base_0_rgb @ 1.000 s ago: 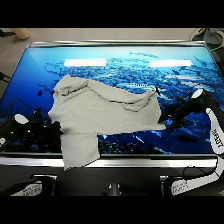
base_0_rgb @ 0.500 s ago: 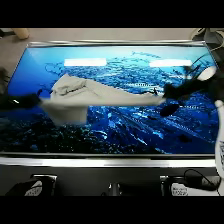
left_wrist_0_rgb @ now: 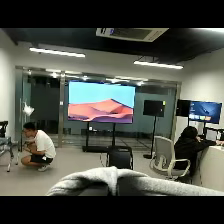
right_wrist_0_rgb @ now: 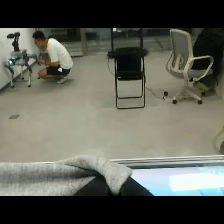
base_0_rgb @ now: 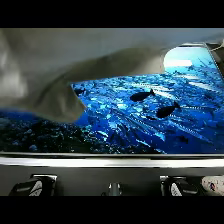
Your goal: Fold the shirts.
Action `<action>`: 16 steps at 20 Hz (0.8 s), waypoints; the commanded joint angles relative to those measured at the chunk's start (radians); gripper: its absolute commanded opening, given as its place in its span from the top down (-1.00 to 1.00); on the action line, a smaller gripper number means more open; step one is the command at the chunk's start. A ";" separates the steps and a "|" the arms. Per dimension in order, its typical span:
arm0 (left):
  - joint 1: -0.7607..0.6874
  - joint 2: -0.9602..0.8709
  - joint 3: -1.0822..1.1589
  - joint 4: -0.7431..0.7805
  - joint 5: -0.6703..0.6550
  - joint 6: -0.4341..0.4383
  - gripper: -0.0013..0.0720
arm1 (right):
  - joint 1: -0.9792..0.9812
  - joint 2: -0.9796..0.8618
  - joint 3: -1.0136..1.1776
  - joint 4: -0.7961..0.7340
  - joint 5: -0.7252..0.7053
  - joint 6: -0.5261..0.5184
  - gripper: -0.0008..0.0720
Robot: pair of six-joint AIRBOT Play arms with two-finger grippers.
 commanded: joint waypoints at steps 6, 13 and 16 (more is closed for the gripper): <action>0.000 -0.082 0.050 0.087 -0.146 -0.003 0.89 | 0.001 -0.016 0.013 -0.110 0.192 0.070 0.89; -0.009 -0.510 -0.143 0.090 -0.405 0.001 0.89 | 0.002 -0.568 -0.079 -0.116 0.424 0.050 0.90; -0.063 -0.703 -0.367 0.082 -0.325 0.006 0.89 | 0.002 -0.866 -0.111 -0.096 0.344 0.050 0.90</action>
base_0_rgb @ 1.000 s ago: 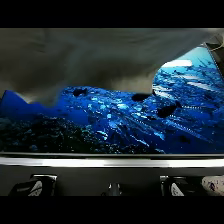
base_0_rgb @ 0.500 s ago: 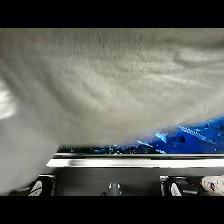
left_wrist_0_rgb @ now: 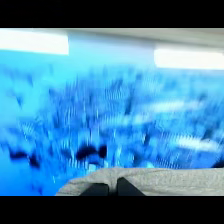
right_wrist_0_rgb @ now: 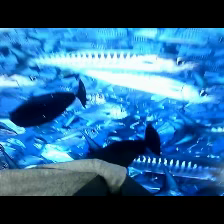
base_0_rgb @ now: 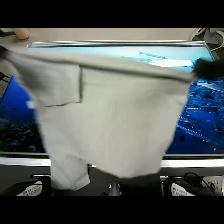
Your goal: Fold the shirts.
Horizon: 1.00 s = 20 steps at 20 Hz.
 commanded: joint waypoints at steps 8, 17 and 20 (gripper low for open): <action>-0.095 -0.481 -0.211 -0.107 0.538 0.023 0.89 | -0.001 -0.447 -0.031 0.172 -0.628 0.031 0.89; -0.084 -0.439 -0.144 0.062 0.265 0.175 0.89 | -0.002 -0.436 -0.031 0.139 -0.295 -0.055 0.89; -0.082 -0.481 -0.204 0.051 0.038 0.077 0.89 | -0.001 -0.514 -0.032 0.140 -0.078 -0.047 0.89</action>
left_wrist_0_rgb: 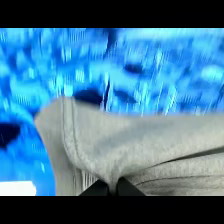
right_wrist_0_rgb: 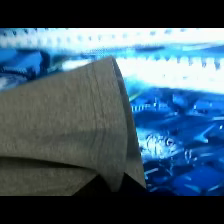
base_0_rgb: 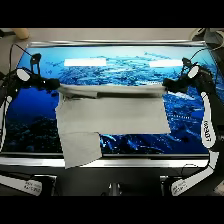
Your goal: Fold the shirts.
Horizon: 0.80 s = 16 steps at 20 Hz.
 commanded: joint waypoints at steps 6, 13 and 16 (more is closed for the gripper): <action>0.022 -0.002 -0.086 -0.047 -0.382 -0.050 -0.53 | 0.000 -0.048 0.057 -0.024 0.300 -0.006 -0.23; 0.154 0.342 -0.543 -0.037 -0.427 -0.023 -0.49 | -0.111 0.066 -0.072 0.049 0.589 -0.018 -0.22; 0.161 0.517 -0.891 -0.121 -0.306 0.004 -0.49 | -0.116 0.121 -0.222 0.057 0.510 -0.026 -0.23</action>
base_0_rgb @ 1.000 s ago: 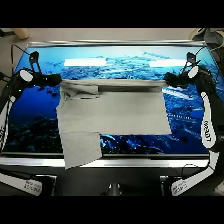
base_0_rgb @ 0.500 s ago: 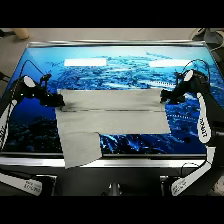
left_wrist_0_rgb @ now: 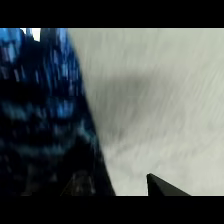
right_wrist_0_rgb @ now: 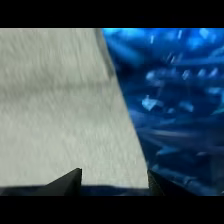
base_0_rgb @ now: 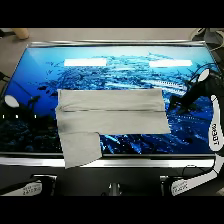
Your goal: Fold the shirts.
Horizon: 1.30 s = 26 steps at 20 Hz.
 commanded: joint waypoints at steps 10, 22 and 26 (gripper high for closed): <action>-0.089 0.162 -0.439 -0.205 0.271 -0.011 -0.02 | -0.019 0.057 -0.310 -0.040 -0.088 -0.033 -0.60; -0.090 0.237 -0.237 -0.199 0.253 0.000 0.89 | -0.009 0.115 -0.328 0.111 -0.275 -0.089 0.90; -0.090 0.183 0.047 -0.179 0.325 -0.017 0.90 | 0.042 0.121 -0.105 0.110 -0.388 -0.066 0.90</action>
